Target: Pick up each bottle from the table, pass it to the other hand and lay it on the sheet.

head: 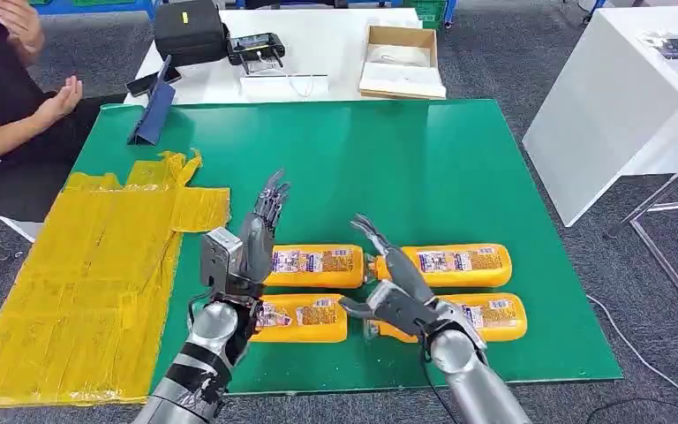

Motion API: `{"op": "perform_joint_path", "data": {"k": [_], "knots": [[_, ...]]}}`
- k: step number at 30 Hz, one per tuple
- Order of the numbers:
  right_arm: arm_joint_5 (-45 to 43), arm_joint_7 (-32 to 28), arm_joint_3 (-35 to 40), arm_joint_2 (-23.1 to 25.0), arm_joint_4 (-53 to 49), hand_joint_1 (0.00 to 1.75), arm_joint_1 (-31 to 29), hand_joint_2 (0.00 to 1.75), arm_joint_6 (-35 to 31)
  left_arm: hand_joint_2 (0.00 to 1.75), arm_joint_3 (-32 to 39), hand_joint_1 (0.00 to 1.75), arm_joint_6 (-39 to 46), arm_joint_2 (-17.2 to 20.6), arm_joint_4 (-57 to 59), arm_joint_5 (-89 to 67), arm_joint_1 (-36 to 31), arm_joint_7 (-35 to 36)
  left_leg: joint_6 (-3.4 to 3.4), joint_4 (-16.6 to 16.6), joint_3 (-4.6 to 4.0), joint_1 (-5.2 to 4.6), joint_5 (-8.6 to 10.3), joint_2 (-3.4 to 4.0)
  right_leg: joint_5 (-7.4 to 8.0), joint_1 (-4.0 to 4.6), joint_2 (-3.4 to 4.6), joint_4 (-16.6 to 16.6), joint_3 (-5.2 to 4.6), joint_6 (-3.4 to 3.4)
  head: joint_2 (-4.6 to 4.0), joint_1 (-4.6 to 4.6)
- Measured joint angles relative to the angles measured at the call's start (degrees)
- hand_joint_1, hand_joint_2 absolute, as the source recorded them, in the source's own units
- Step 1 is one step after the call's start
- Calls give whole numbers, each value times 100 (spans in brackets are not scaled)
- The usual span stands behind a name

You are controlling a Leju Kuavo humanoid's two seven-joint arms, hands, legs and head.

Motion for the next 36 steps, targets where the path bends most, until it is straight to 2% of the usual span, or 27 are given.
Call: {"op": "perform_joint_path", "data": {"k": [2,3,8,19,36], "knots": [[114,76,201,153,234,0,-170,0,-85,0,24,0,339,17,0,-230,-29,-24,-4,0,0,2,3,0,0,3,0,3,-1,0,0,-2],[134,127,292,222,331,0,-239,175,-105,0,48,0,437,26,0,-265,-46,-24,-4,0,-1,3,3,1,0,3,0,5,-4,0,0,-2],[66,206,689,475,674,0,-424,175,-26,0,190,0,565,77,0,-276,-75,-5,-5,0,-3,4,3,1,-1,2,-1,6,-8,-1,0,-2],[-93,319,1583,551,1006,0,-675,175,264,0,280,0,626,125,26,-252,-47,-48,-4,0,-6,0,3,-5,-1,-2,-1,4,-7,-1,0,0],[460,1130,2682,191,858,0,-996,175,-44,0,699,0,696,221,-301,-230,443,-118,-4,0,-6,0,3,-5,-1,-2,-1,4,-8,-1,0,0]]}}
